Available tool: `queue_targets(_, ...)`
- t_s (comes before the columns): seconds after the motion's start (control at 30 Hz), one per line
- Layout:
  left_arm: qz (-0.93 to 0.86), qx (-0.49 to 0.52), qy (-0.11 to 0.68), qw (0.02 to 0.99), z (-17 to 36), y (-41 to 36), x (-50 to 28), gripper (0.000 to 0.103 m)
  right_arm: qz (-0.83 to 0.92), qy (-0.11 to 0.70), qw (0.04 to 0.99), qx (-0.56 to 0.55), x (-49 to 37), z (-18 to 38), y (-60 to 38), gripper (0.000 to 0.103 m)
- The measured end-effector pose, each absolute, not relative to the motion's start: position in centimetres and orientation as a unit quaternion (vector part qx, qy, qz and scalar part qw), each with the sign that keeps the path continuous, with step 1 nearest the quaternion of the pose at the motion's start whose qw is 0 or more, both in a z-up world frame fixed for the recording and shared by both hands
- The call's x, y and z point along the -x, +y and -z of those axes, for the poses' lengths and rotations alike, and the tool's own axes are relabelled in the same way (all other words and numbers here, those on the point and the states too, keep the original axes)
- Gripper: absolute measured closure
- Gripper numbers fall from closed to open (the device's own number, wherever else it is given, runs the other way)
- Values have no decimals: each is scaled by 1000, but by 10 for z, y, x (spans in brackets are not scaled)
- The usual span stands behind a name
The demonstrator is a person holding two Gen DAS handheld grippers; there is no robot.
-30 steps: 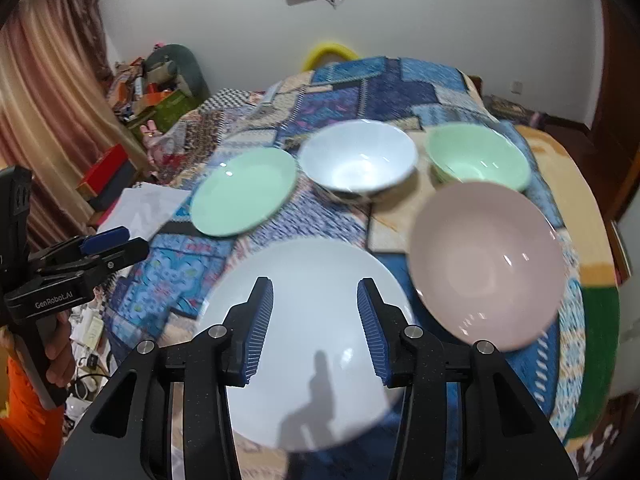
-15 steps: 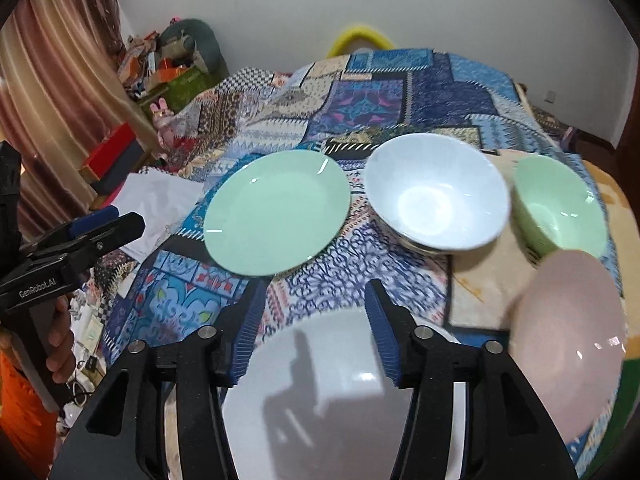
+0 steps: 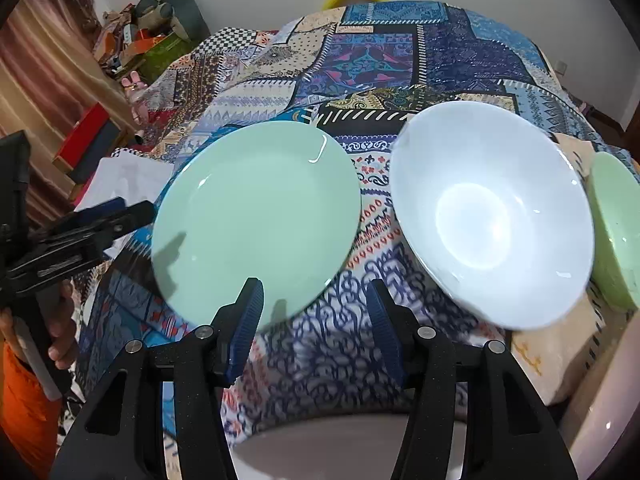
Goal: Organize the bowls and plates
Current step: 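Grasp the mint green plate rim with the left gripper and lift it, then carry the mint green plate with both grippers toward the white plate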
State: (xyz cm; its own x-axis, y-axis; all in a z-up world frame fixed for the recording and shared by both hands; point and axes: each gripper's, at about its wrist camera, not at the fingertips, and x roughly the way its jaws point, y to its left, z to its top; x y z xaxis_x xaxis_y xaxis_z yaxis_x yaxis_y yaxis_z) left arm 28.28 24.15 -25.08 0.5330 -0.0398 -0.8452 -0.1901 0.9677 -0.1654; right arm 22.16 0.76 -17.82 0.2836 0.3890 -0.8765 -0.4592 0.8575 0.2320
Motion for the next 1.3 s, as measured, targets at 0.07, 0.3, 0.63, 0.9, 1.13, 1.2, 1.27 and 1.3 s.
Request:
queue_targets(0.07,-41,132,489,861,258,245,-289,46,-260,539,800,34,-226,182,11,54)
queue_targets(0.3,-24,119,491,863,264,240,-304,60,-255,540,801,37,-230,185,17,67)
queue_targets(0.63,-5,120,503,856,265,235,-307,84,-249,561,789,-1,-239,193,12,71)
queue_targets(0.9,-4,118,515,849,262,241,-266,84,-280,566,775,26,-225,192,22,71)
queue_targets(1.13,6,133,528,839,261,247,-237,84,-309,562,765,51,-215,193,31,71)
queue_targets(1.2,8,137,530,837,262,248,-237,83,-309,567,762,48,-219,195,32,72)
queue_targets(1.27,10,136,532,835,263,248,-239,81,-304,572,761,45,-226,197,33,73)
queue_targets(1.3,12,140,534,834,264,249,-240,81,-302,573,761,46,-227,197,35,74)
